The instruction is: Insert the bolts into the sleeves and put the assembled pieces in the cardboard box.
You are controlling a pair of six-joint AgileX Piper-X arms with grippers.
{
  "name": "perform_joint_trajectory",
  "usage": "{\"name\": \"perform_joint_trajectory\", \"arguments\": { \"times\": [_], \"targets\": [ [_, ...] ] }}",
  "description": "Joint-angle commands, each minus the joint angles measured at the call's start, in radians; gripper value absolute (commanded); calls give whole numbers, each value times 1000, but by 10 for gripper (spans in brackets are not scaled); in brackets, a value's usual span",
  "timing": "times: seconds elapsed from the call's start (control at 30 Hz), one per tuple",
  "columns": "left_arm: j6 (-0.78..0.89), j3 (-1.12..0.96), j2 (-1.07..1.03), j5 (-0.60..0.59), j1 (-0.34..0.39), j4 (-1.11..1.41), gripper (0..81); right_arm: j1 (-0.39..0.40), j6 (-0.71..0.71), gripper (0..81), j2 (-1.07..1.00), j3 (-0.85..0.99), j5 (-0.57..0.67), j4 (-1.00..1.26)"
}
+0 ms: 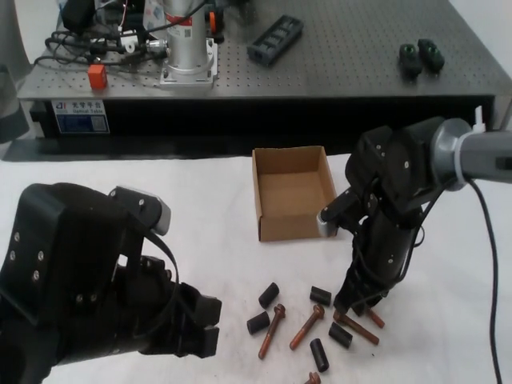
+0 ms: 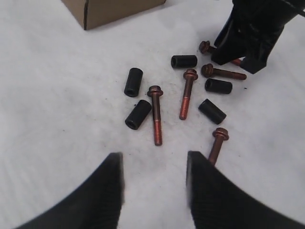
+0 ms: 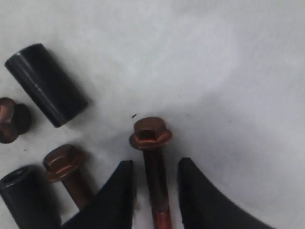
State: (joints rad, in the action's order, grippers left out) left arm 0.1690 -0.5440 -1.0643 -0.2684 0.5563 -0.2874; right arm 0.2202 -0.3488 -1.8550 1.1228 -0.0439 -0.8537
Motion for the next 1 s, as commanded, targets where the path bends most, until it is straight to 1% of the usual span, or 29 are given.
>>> {"name": "perform_joint_trajectory", "arguments": {
  "times": [0.0, 0.03, 0.07, 0.1, 0.17, 0.2, 0.3, 0.37, 0.5, 0.6, 0.73, 0.83, 0.97],
  "targets": [
    [-20, -13, -14, -8, 1, -3, 312, 5, -4, 231, -22, 8, 9, 13],
    [-20, -13, -22, -8, 1, -3, 312, 5, -4, 221, -24, 8, 9, 13],
    [-20, -15, -31, -10, 1, -3, 312, 5, -4, 191, -24, 8, 9, 13],
    [-24, -19, -41, -15, 1, -3, 312, 5, -4, 141, -24, 8, 9, 15],
    [-50, -36, -74, -29, 1, -5, 312, 3, -4, 1, -19, 8, 9, 27],
    [-61, -48, -95, -32, 1, -5, 312, -1, 2, 27, -15, 8, 9, 33],
    [-127, -113, -170, -32, 1, -23, 312, -15, 43, 27, 12, 8, 22, 40],
    [-197, -174, -229, -32, 1, -70, 312, -30, 70, 27, 52, -1, 74, 40],
    [-358, -354, -394, -36, 1, -247, 312, -67, 152, 27, 199, -60, 194, 50],
    [-435, -500, -521, -36, 3, -386, 312, -80, 178, 27, 316, -128, 242, 51],
    [-505, -693, -677, -33, 22, -578, 312, -80, 204, 27, 460, -230, 242, 51],
    [-564, -807, -773, -16, 54, -681, 312, -80, 230, 27, 549, -289, 242, 51],
    [-626, -887, -860, 92, 106, -732, 312, -80, 240, 27, 626, -340, 242, 55]
  ]
}}
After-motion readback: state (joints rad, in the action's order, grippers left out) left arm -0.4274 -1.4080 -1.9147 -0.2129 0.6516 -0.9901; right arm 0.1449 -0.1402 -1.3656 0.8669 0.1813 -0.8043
